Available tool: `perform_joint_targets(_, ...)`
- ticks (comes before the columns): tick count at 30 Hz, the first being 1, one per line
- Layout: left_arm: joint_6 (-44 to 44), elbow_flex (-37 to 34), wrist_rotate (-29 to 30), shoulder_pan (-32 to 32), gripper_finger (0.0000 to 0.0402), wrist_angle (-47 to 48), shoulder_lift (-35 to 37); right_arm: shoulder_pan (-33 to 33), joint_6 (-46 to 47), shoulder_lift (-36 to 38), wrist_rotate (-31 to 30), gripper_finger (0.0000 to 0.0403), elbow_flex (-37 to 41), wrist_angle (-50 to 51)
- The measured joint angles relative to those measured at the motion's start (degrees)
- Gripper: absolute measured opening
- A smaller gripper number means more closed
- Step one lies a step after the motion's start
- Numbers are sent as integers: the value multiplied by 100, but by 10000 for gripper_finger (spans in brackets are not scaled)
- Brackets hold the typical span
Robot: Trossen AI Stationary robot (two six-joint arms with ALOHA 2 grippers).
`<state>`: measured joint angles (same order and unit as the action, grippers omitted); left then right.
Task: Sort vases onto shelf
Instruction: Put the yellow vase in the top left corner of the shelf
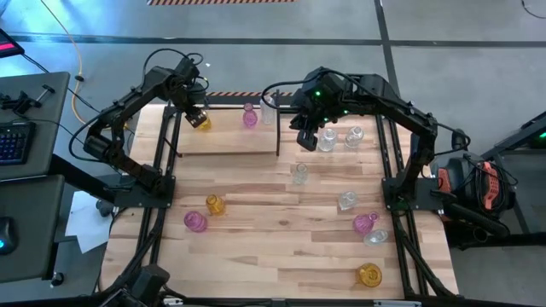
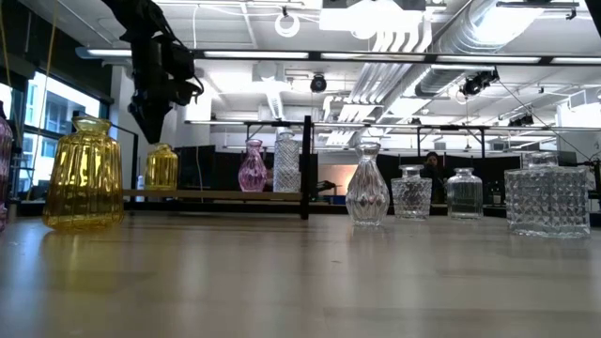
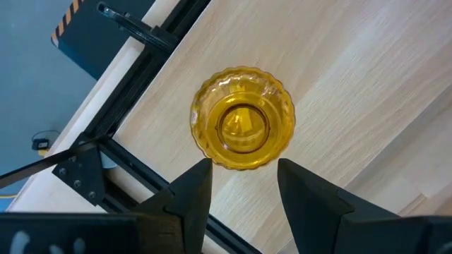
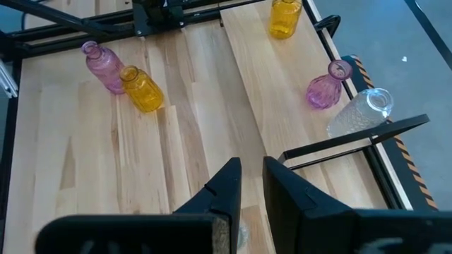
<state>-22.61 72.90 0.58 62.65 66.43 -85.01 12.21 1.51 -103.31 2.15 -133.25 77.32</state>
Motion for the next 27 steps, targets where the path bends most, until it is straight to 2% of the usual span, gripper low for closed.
perform_joint_targets(5,0,-1,13,-48,154,-6,49,0,1,0,0,41,0,2)
perform_joint_targets(11,4,0,-1,-41,154,-71,514,0,-16,0,-2,41,0,0)
perform_joint_targets(16,-426,11,-518,-217,154,-282,752,15,-134,0,-2,41,0,-126)
perform_joint_targets(21,-817,11,-542,-613,147,-552,599,17,-293,0,-2,41,0,-384)
perform_joint_targets(27,-908,9,-419,-1002,107,-595,49,17,-267,0,-2,41,0,-446)
